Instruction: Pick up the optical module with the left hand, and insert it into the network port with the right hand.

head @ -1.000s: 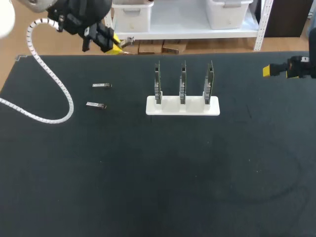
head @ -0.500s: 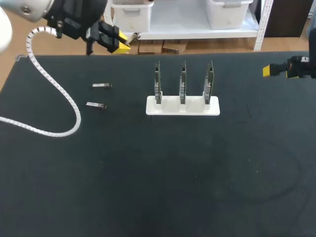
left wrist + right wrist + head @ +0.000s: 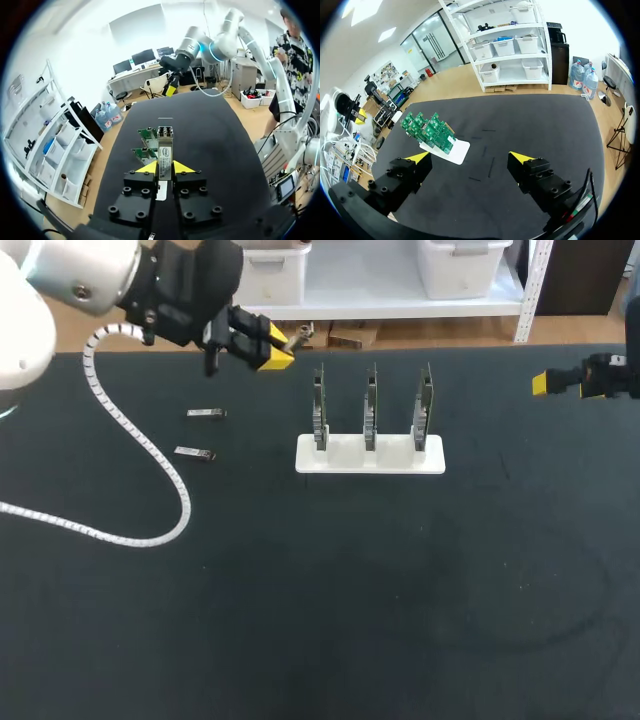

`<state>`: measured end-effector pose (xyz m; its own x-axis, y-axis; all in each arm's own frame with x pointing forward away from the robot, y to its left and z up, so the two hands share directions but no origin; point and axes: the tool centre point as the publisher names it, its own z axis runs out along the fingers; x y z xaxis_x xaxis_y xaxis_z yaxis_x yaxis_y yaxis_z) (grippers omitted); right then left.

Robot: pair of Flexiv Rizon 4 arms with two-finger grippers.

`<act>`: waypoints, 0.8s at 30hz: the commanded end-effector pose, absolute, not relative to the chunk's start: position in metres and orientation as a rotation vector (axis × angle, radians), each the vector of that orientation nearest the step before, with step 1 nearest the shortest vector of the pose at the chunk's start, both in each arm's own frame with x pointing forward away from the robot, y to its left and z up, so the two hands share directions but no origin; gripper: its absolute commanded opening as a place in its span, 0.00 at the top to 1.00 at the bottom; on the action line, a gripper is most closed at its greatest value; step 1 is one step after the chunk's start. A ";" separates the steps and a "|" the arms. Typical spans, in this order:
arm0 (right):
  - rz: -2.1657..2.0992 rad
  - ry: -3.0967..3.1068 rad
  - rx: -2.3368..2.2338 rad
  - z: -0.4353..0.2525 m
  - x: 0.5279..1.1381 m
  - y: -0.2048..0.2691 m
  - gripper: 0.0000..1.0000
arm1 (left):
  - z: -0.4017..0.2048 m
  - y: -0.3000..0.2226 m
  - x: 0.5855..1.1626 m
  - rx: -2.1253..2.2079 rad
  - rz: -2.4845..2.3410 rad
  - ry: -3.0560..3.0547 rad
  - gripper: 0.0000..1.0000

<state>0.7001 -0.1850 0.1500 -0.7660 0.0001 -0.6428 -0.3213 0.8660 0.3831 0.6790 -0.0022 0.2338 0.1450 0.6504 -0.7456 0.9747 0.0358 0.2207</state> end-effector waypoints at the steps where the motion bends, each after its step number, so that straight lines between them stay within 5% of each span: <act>1: 0.636 2.374 -0.231 0.150 0.700 -0.185 0.00 | 0.226 -0.007 0.683 1.661 -0.594 1.547 1.00; 24: 0.636 2.374 -0.231 0.150 0.700 -0.185 0.00 | 0.226 -0.029 0.690 1.720 -0.561 1.459 1.00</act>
<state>0.7001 -0.1850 0.1500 -0.7660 0.0001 -0.6428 -0.3213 0.8660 0.3831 0.6869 -0.0276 0.2244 0.2402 0.6005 -0.7627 0.9572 -0.0159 0.2890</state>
